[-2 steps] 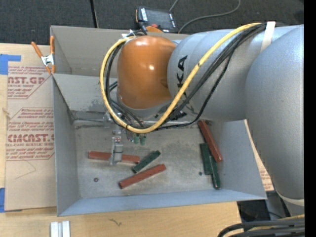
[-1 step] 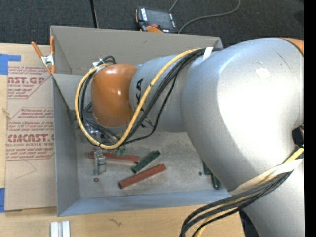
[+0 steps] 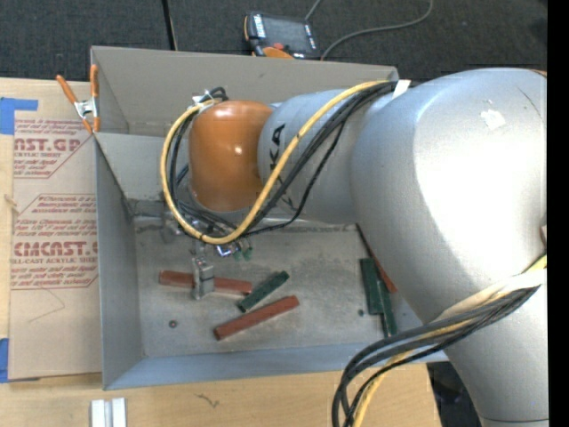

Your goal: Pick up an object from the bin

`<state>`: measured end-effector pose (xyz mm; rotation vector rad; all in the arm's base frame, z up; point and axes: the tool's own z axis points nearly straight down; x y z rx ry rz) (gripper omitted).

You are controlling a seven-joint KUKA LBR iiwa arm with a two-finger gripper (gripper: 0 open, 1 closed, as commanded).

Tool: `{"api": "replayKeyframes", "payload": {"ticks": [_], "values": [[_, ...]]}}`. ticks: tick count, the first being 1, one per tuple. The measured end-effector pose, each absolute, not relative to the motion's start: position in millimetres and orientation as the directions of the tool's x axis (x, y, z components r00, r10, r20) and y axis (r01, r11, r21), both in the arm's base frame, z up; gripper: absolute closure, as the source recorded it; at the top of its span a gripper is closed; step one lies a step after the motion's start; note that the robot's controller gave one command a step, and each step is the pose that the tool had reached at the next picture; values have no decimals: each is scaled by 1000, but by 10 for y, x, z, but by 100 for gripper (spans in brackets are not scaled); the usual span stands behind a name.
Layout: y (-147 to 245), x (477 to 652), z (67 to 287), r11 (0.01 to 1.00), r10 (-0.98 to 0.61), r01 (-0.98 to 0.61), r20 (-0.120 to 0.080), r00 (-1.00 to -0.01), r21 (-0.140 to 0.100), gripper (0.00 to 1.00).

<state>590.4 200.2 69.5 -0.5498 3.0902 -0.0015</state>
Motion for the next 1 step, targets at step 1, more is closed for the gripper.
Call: {"api": "replayKeyframes", "payload": {"ticks": [1], "values": [[2027,5898,705,938,-346,-346,-3,-938,2,100]]}}
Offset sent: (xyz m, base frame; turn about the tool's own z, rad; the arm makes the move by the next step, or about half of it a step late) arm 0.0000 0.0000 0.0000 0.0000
